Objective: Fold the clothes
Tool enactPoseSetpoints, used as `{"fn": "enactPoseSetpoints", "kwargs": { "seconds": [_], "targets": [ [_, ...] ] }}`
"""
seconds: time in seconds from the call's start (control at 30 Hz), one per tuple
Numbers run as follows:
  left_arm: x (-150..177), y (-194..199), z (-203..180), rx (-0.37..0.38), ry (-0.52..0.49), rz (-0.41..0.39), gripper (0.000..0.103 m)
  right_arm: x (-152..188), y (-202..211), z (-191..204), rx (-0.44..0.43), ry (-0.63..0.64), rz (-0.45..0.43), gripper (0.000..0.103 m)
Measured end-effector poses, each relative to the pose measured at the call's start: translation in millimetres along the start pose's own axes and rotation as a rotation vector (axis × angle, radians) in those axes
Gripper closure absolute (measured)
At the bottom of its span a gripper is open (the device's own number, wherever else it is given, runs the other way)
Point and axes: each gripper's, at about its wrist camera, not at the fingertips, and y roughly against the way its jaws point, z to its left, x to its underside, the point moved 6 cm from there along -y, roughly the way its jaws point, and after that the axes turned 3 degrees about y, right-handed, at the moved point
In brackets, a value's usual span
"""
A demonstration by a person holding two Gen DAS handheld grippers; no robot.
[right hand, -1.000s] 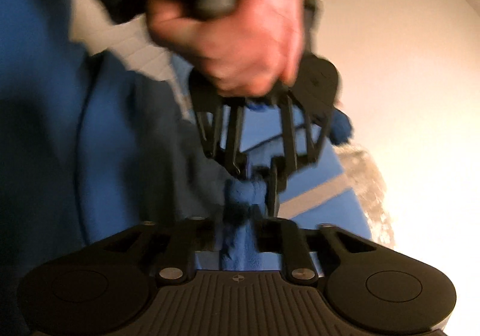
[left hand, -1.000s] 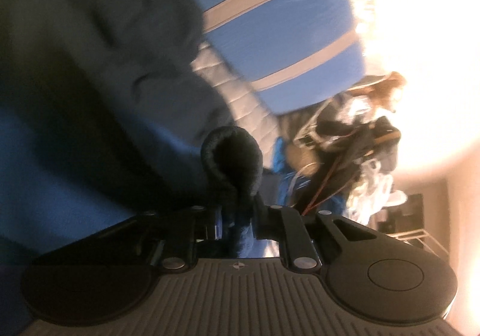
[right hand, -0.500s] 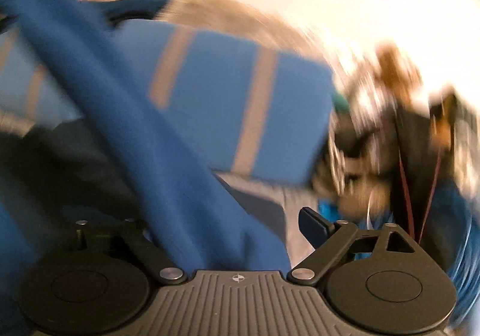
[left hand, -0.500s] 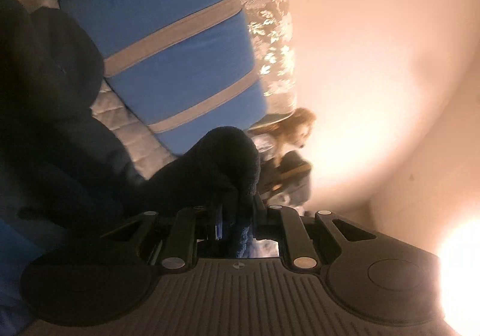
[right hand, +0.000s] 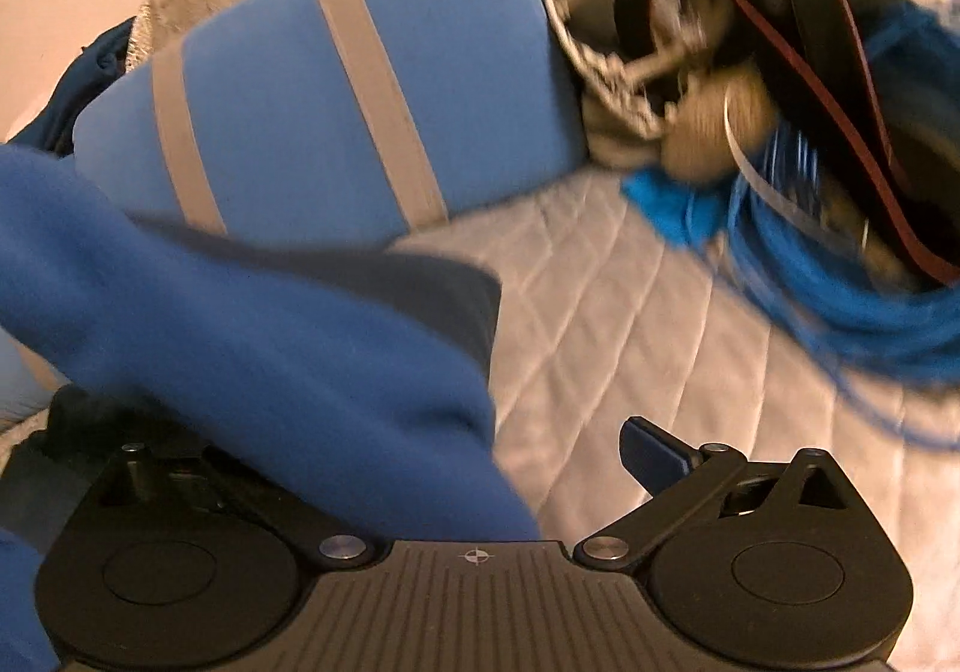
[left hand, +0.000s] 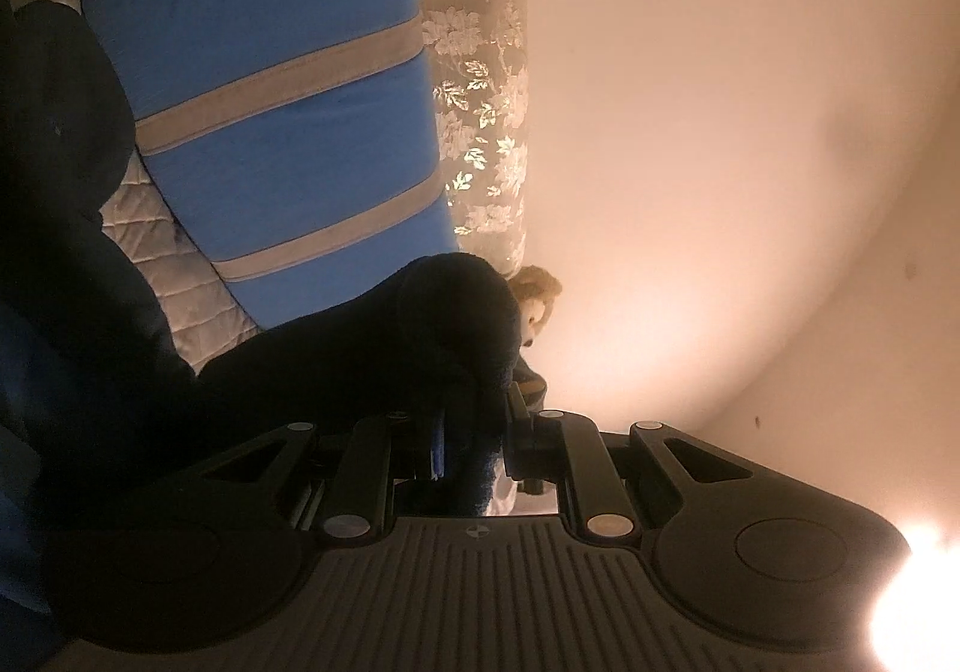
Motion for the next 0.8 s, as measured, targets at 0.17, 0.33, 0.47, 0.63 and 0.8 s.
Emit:
{"fn": "enactPoseSetpoints", "kwargs": {
  "seconds": [0.17,0.33,0.47,0.63,0.8],
  "targets": [
    [-7,-6,-12,0.026,-0.002,-0.023,0.086,22,-8,3,-0.16,-0.085,0.039,0.001],
    [-9,-9,-20,0.045,0.002,-0.033,0.086,37,-19,23,-0.224,-0.038,0.07,0.008],
    [-14,-9,-26,0.06,-0.005,-0.041,0.086,47,-25,32,-0.118,0.122,0.041,0.02],
    [-27,-1,-44,0.081,-0.023,-0.075,0.086,56,-23,29,-0.037,0.254,-0.022,0.026],
    [-44,10,-59,0.096,-0.031,-0.125,0.086,63,-14,33,-0.011,0.364,-0.085,0.03]
  ]
}}
